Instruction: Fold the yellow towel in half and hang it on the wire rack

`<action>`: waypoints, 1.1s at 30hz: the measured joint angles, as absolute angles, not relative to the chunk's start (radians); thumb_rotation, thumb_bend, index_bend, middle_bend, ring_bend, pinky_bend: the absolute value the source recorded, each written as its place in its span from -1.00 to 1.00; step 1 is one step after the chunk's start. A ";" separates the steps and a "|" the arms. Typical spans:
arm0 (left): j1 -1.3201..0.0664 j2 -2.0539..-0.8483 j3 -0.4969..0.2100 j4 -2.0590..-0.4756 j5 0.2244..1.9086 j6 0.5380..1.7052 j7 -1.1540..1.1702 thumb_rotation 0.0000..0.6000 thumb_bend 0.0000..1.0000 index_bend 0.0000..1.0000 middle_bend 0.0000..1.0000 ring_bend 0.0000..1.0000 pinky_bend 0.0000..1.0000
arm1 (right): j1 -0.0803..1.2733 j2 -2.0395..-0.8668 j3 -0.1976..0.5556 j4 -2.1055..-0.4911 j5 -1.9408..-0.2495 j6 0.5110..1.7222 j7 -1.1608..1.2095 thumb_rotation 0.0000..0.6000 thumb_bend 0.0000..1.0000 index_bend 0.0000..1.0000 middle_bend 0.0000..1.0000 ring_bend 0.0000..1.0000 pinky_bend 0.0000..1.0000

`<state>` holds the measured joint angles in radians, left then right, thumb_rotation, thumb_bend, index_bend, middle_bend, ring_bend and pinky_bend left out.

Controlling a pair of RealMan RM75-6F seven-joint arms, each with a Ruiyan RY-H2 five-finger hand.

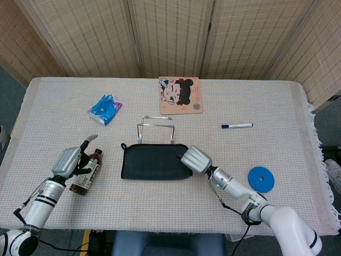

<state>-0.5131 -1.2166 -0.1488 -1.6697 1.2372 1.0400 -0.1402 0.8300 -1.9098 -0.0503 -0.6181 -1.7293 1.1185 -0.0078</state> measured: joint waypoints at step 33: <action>-0.445 -1.148 -0.141 -1.702 1.294 1.122 -0.187 1.00 -0.03 -0.81 0.93 0.60 0.84 | 0.982 -1.638 0.276 -1.247 -1.607 1.218 -0.369 1.00 0.10 0.51 0.86 0.99 1.00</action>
<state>-0.4448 -1.1483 -0.1415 -1.7024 1.2938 1.1220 -0.1865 0.9817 -1.6380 0.2757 -1.2466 -1.6067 1.2184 -0.3686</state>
